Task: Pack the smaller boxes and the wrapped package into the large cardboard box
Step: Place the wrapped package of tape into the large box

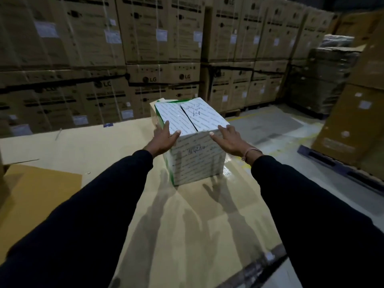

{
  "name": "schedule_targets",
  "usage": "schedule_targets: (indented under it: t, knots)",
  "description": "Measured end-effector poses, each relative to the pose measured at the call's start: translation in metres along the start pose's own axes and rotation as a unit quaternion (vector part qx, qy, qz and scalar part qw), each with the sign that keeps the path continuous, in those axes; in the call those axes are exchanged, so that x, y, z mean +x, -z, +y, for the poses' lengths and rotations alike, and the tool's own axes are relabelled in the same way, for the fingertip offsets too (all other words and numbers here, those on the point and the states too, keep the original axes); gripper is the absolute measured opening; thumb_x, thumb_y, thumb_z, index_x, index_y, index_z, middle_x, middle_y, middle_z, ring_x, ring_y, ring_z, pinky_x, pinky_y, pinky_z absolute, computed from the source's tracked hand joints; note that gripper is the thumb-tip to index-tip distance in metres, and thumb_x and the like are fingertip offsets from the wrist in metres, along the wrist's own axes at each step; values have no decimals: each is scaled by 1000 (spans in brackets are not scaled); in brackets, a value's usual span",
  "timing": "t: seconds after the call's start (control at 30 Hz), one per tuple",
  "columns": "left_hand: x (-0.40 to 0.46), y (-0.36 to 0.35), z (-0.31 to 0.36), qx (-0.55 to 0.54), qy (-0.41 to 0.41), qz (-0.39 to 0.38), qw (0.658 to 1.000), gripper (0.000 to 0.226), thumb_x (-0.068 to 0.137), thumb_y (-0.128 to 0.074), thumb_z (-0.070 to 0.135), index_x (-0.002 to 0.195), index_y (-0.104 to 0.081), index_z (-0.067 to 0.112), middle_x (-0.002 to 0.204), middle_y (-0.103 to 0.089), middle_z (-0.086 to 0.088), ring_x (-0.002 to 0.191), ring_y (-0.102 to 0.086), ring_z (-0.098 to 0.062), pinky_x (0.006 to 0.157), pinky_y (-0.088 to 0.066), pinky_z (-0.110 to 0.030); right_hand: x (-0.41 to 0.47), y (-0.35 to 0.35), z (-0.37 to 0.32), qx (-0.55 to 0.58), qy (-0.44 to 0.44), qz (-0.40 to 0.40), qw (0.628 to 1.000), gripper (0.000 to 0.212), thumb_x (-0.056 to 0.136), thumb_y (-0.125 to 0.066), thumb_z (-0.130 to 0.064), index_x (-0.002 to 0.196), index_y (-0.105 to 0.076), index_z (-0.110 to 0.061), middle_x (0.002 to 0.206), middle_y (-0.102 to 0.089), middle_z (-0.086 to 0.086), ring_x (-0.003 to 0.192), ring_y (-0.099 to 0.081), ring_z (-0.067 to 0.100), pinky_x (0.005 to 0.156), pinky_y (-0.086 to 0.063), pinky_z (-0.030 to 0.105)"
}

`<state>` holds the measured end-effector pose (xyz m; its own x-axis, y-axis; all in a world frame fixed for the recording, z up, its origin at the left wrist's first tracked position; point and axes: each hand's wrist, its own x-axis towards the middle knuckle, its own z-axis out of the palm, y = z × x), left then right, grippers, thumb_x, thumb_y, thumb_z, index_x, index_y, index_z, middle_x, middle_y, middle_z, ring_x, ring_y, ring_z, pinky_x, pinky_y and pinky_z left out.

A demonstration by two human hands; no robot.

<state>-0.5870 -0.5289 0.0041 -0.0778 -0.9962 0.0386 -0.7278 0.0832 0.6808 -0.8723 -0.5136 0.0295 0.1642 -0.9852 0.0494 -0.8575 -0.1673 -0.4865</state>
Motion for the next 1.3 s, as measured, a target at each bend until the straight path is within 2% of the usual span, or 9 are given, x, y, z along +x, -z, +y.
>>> schedule_targets:
  t: [0.2, 0.33, 0.4, 0.5, 0.6, 0.83, 0.93, 1.1, 1.3]
  knots:
    - [74, -15, 9, -50, 83, 37, 995, 96, 96, -38, 75, 164, 7, 25, 167, 24, -17, 156, 11, -38, 125, -11, -55, 109, 17, 35, 25, 22, -25, 999, 90, 99, -38, -75, 167, -14, -23, 173, 0, 13, 159, 1, 39, 125, -11, 56]
    - [109, -17, 26, -90, 119, 79, 986, 88, 103, -38, 63, 164, 9, 20, 169, 19, -14, 158, 1, -32, 122, -16, -44, 193, 31, 44, 55, 30, -59, 996, 106, 82, -41, -94, 166, -22, -31, 172, -19, 9, 156, -23, 39, 122, -29, 55]
    - [121, -21, 19, -86, 127, 99, 983, 84, 103, -36, 62, 165, 3, 20, 171, 7, -15, 158, -4, -31, 122, -18, -43, 220, 29, 47, 55, 48, -90, 993, 88, 97, -46, -74, 167, -20, -27, 171, -17, 15, 153, -27, 40, 121, -32, 50]
    - [126, -30, -1, -73, 141, 126, 979, 73, 103, -36, 57, 164, -12, 26, 169, -24, -6, 152, -30, -27, 120, -31, -42, 243, 7, 68, 58, 67, -116, 989, 72, 105, -46, -58, 166, -22, -29, 172, -14, 16, 152, -31, 41, 120, -33, 46]
    - [129, -34, -6, -60, 145, 149, 976, 62, 108, -38, 46, 164, -20, 27, 167, -29, 5, 149, -36, -20, 120, -32, -37, 259, -16, 93, 115, 82, -106, 984, 66, 105, -49, -51, 164, -29, -29, 169, -31, 6, 153, -35, 30, 121, -33, 39]
    - [130, -35, -4, -26, 144, 171, 974, 59, 108, -39, 47, 163, -25, 28, 165, -32, 8, 147, -39, -17, 107, -32, -27, 272, -28, 107, 166, 98, -87, 977, 77, 95, -48, -63, 163, -28, -35, 169, -31, 6, 150, -37, 35, 116, -41, 51]
    - [126, -35, 3, -9, 159, 170, 973, 60, 108, -40, 48, 163, -23, 30, 164, -35, 6, 143, -45, -21, 100, -35, -28, 267, -25, 107, 165, 119, -80, 976, 71, 101, -51, -55, 164, -29, -31, 167, -36, 2, 143, -46, 39, 113, -43, 53]
    - [93, -37, 22, -12, 138, 173, 975, 61, 109, -42, 45, 164, -19, 32, 163, -37, 3, 137, -50, -24, 90, -38, -27, 230, -17, 107, 162, 146, -40, 975, 64, 107, -54, -42, 165, -28, -32, 165, -38, 6, 146, -42, 32, 113, -43, 47]
    - [34, -56, 37, -47, 64, 232, 969, 62, 107, -51, 37, 163, -24, 32, 162, -38, 3, 146, -42, -21, 102, -37, -24, 156, -15, 100, 113, 190, 41, 975, 67, 105, -58, -26, 165, -27, -33, 163, -38, 14, 136, -50, 39, 103, -48, 46]
